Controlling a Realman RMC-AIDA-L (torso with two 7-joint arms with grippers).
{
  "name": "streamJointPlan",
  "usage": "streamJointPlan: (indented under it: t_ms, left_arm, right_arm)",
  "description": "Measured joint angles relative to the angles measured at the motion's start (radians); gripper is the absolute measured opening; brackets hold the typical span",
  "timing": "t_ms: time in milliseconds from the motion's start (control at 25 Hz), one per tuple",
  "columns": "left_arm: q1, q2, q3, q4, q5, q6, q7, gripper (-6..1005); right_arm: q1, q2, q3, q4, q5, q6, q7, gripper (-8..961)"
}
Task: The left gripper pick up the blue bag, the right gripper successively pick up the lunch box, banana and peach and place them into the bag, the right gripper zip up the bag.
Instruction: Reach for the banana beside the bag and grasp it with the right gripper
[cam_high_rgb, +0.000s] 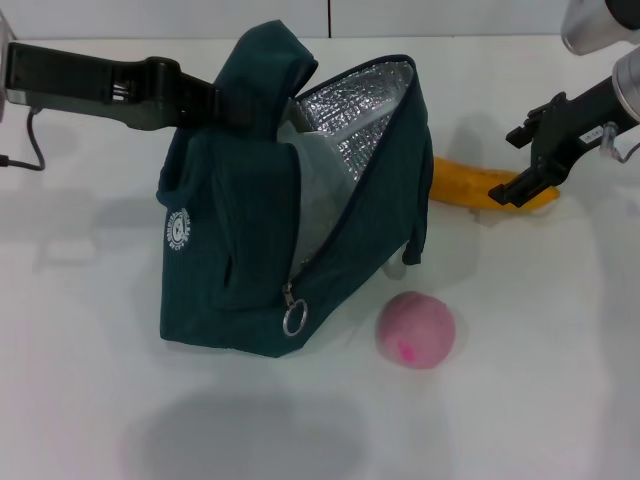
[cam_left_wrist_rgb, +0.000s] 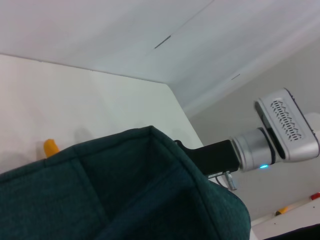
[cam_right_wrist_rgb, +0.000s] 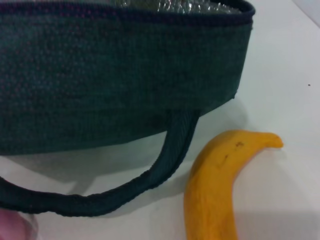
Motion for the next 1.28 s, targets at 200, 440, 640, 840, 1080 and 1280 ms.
streamJointPlan:
  t_ms: [200, 440, 640, 840, 1080, 1280]
  left_arm:
    - [-0.003, -0.001, 0.013, 0.000, -0.003, 0.002, -0.005, 35]
    - [-0.004, -0.001, 0.023, 0.001, -0.005, 0.001, -0.005, 35]
    - [-0.004, -0.001, 0.023, 0.001, -0.006, 0.000, -0.004, 35]
    - [-0.004, -0.001, 0.023, 0.001, -0.006, 0.001, -0.002, 35]
    - [-0.004, -0.001, 0.023, 0.001, -0.007, 0.001, 0.002, 35]
    - [-0.002, 0.001, 0.023, 0.001, -0.005, 0.001, 0.011, 35]
  right_arm:
    - [-0.015, 0.007, 0.001, 0.010, 0.005, 0.028, -0.004, 888]
    - [-0.021, 0.029, -0.004, 0.043, -0.001, 0.080, -0.007, 887]
    - [-0.023, 0.033, 0.001, 0.056, 0.001, 0.085, -0.015, 886]
    - [-0.027, 0.036, 0.000, 0.065, 0.003, 0.094, -0.018, 885]
    - [-0.032, 0.042, -0.006, 0.065, -0.004, 0.106, -0.020, 880]
    - [-0.035, 0.042, -0.006, 0.060, -0.004, 0.109, -0.020, 810]
